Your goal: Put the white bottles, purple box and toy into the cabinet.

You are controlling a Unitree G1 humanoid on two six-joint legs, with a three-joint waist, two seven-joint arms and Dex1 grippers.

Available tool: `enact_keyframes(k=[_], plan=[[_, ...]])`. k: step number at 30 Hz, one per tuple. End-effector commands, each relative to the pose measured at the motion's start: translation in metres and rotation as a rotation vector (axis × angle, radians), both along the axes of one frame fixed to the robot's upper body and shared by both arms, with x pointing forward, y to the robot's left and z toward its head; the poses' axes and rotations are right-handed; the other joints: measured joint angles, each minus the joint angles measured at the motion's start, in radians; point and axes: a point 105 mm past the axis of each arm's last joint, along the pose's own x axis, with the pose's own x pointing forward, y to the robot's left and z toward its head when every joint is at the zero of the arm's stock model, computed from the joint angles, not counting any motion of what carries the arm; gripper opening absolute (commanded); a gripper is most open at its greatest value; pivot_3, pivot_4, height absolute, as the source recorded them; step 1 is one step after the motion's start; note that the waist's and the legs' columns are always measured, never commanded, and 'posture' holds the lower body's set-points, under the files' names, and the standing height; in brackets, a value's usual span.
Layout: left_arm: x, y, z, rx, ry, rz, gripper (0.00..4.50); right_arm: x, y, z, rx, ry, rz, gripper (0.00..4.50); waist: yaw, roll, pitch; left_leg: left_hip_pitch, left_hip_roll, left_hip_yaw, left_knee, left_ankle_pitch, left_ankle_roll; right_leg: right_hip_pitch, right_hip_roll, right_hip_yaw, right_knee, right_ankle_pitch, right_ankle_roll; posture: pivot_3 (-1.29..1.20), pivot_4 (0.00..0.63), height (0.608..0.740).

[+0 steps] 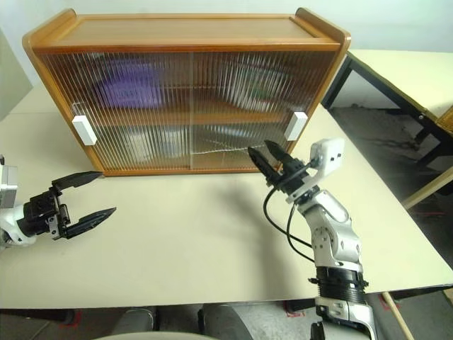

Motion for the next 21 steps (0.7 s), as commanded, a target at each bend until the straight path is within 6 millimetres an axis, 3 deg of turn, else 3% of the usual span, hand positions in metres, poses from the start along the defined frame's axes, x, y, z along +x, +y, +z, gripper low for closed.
enact_keyframes(k=[1, 8, 12, 16, 19, 21], plan=[[-0.003, 0.01, -0.002, 0.009, 0.003, 0.025, 4.5, -0.009, -0.001, 0.005, 0.007, -0.009, 0.055, 4.44, -0.001, 0.0, 0.0, 0.0, 0.0, 0.0, 0.0, 0.0, 0.0, 0.0, 0.0, 0.0, 0.0, 0.0, 0.0, -0.09, 0.038, 0.74], [-0.016, 0.035, -0.011, 0.014, 0.041, 0.115, 4.5, -0.037, -0.018, -0.005, 0.037, 0.059, 0.219, 4.44, -0.001, 0.0, 0.0, 0.001, 0.0, -0.001, 0.001, 0.0, 0.0, 0.002, 0.001, -0.001, 0.0, -0.005, -0.004, -0.07, 0.041, 0.74], [-0.025, 0.05, -0.021, -0.005, 0.083, 0.203, 4.5, -0.049, -0.058, -0.019, 0.044, 0.113, 0.189, 4.44, 0.003, -0.001, 0.001, 0.002, 0.0, 0.0, 0.001, 0.0, 0.0, 0.003, 0.0, 0.0, 0.001, -0.01, -0.014, -0.06, 0.044, 0.74], [-0.02, 0.09, -0.034, -0.037, 0.143, 0.448, 4.5, -0.044, -0.101, -0.025, 0.037, 0.117, 0.034, 4.44, 0.008, -0.001, 0.002, 0.002, 0.0, 0.0, 0.002, 0.0, 0.0, 0.003, 0.0, 0.0, 0.002, -0.011, -0.014, -0.04, 0.044, 0.74], [-0.016, 0.118, -0.039, -0.004, 0.141, 0.584, 4.5, -0.041, -0.116, -0.026, 0.033, 0.107, -0.038, 4.44, 0.008, 0.0, 0.003, 0.006, 0.0, 0.001, 0.001, 0.0, 0.0, 0.005, 0.0, 0.0, 0.006, -0.012, -0.016, -0.04, 0.042, 0.74], [-0.009, 0.151, -0.034, -0.044, 0.113, 0.779, 4.5, -0.037, -0.14, -0.024, 0.048, 0.094, -0.149, 4.44, 0.009, -0.002, 0.005, 0.01, 0.001, 0.002, -0.001, 0.0, 0.0, 0.007, 0.0, 0.0, 0.007, -0.011, -0.017, -0.04, 0.04, 0.74]])
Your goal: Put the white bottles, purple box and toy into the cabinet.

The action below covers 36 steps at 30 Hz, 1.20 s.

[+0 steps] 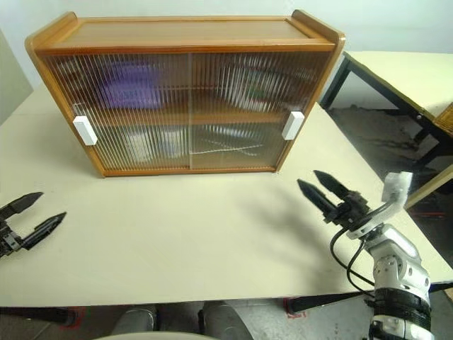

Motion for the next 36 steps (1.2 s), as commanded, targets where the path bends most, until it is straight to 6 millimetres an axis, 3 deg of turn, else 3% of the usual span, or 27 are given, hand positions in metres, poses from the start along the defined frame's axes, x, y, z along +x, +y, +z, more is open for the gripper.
enact_keyframes(k=[1, 7, 10, 13, 18, 21, 29, 36], plan=[[0.009, 0.054, 0.006, -0.014, -0.031, 0.31, 4.5, 0.005, -0.038, 0.002, -0.01, -0.017, -0.181, 4.44, 0.002, -0.002, 0.002, 0.003, 0.0, 0.0, 0.0, 0.0, 0.0, 0.002, 0.0, 0.0, 0.0, 0.0, 0.0, -0.04, 0.037, 0.74], [0.017, 0.127, 0.024, -0.072, -0.111, 0.707, 4.5, 0.02, -0.07, 0.009, -0.029, -0.053, -0.413, 4.44, 0.005, -0.003, 0.002, 0.008, 0.001, -0.001, 0.0, 0.0, 0.001, 0.006, 0.001, 0.0, 0.0, 0.004, 0.001, -0.03, 0.03, 0.74], [0.018, 0.138, 0.027, -0.09, -0.114, 0.766, 4.5, 0.028, -0.079, 0.012, -0.044, -0.04, -0.478, 4.44, 0.004, -0.003, 0.002, 0.008, 0.0, 0.0, 0.0, 0.0, 0.001, 0.007, 0.0, 0.0, 0.0, 0.01, 0.011, -0.03, 0.02, 0.74], [0.025, 0.134, 0.027, 0.039, -0.08, 0.741, 4.5, 0.044, -0.082, 0.021, -0.005, -0.043, -0.535, 4.44, 0.003, -0.003, 0.002, 0.009, 0.0, 0.001, 0.0, 0.0, 0.001, 0.008, 0.0, 0.001, -0.001, 0.01, 0.012, -0.02, 0.018, 0.74], [0.04, 0.128, 0.033, 0.051, -0.086, 0.722, 4.5, 0.058, -0.061, 0.011, -0.041, 0.014, -0.437, 4.44, 0.009, -0.007, 0.002, 0.013, 0.0, -0.001, 0.0, 0.001, 0.001, 0.012, 0.002, 0.0, -0.001, 0.011, 0.011, 0.0, 0.022, 0.74], [0.052, 0.112, 0.03, 0.043, -0.07, 0.664, 4.5, 0.065, -0.062, 0.019, -0.026, 0.002, -0.459, 4.44, 0.016, -0.006, 0.003, 0.017, -0.001, -0.003, -0.001, 0.001, 0.001, 0.016, 0.002, 0.0, -0.001, 0.01, 0.011, 0.0, 0.023, 0.74], [0.06, 0.103, 0.037, 0.097, -0.1, 0.592, 4.5, 0.063, -0.071, 0.023, -0.035, 0.001, -0.494, 4.44, 0.019, -0.01, 0.003, 0.022, -0.001, -0.002, -0.005, 0.001, 0.001, 0.02, 0.001, 0.0, -0.001, 0.008, 0.009, -0.01, 0.014, 0.74], [0.071, 0.083, 0.04, 0.127, -0.113, 0.498, 4.5, 0.065, -0.064, 0.017, -0.041, 0.012, -0.474, 4.44, 0.017, -0.009, 0.003, 0.024, -0.001, -0.001, -0.006, 0.001, 0.001, 0.021, 0.002, 0.0, -0.001, 0.008, 0.009, -0.02, 0.022, 0.74]])
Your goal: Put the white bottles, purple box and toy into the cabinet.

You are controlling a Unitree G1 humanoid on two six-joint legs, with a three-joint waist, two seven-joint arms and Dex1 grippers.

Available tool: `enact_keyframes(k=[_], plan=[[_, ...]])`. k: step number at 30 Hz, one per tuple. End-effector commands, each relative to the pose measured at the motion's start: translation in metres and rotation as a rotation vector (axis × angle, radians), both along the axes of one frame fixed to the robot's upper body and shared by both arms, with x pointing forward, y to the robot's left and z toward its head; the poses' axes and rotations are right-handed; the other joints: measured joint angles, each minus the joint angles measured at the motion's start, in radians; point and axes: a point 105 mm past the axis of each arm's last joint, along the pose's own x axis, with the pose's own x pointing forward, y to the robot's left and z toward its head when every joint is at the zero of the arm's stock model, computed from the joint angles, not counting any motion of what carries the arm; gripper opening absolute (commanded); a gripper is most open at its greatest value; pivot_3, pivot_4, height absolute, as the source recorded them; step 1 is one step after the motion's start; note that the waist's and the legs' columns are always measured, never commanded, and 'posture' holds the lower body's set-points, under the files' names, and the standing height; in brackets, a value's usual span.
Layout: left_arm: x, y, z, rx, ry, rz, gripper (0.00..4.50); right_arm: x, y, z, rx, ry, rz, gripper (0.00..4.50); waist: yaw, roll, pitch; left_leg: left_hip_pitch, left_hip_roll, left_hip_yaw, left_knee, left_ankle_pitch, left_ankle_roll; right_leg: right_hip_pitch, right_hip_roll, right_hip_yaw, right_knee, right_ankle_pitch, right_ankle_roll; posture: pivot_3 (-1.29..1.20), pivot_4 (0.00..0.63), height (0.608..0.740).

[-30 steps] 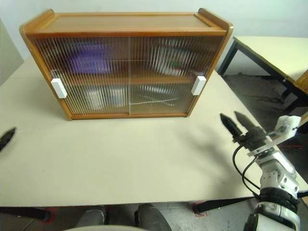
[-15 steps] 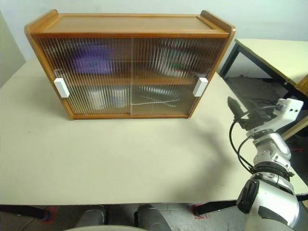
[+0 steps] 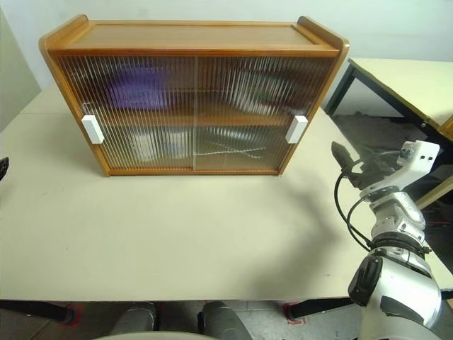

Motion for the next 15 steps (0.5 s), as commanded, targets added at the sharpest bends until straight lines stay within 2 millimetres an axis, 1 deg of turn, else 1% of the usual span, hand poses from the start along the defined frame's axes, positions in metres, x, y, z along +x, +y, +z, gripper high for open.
enact_keyframes(k=[1, 4, 8, 12, 15], plan=[[0.003, -0.009, 0.001, 0.042, 0.014, -0.043, 4.5, 0.001, 0.004, -0.005, -0.003, 0.01, 0.009, 4.44, -0.001, 0.0, 0.0, 0.0, 0.0, 0.0, 0.0, 0.0, 0.0, 0.0, 0.0, 0.0, 0.0, 0.0, 0.0, -0.03, 0.018, 0.74], [-0.002, -0.012, 0.006, 0.023, -0.012, -0.04, 4.5, -0.001, 0.004, -0.008, -0.01, 0.013, 0.012, 4.44, -0.003, -0.001, 0.0, 0.0, 0.0, 0.0, 0.0, 0.0, 0.0, 0.0, 0.0, 0.0, 0.0, 0.0, 0.0, -0.04, 0.011, 0.74], [-0.008, -0.011, 0.005, 0.021, -0.013, -0.029, 4.5, -0.002, 0.004, -0.008, -0.003, 0.004, 0.014, 4.44, -0.008, 0.0, -0.001, 0.0, 0.0, 0.001, 0.0, 0.0, 0.0, 0.0, 0.0, 0.0, -0.001, -0.001, 0.001, -0.04, 0.0, 0.74], [-0.013, -0.003, 0.002, 0.016, -0.01, 0.004, 4.5, -0.004, 0.013, -0.011, -0.057, 0.02, 0.097, 4.44, -0.01, 0.0, -0.001, 0.001, 0.0, 0.002, 0.0, 0.0, 0.0, 0.001, 0.0, 0.0, 0.0, -0.001, 0.001, -0.03, 0.0, 0.74], [-0.015, -0.005, 0.001, 0.016, -0.011, 0.004, 4.5, -0.006, 0.016, -0.014, -0.066, 0.043, 0.136, 4.44, -0.009, 0.0, -0.001, 0.001, 0.0, 0.001, 0.0, 0.001, 0.0, 0.002, 0.0, 0.0, 0.0, -0.001, 0.001, -0.01, 0.0, 0.74]])
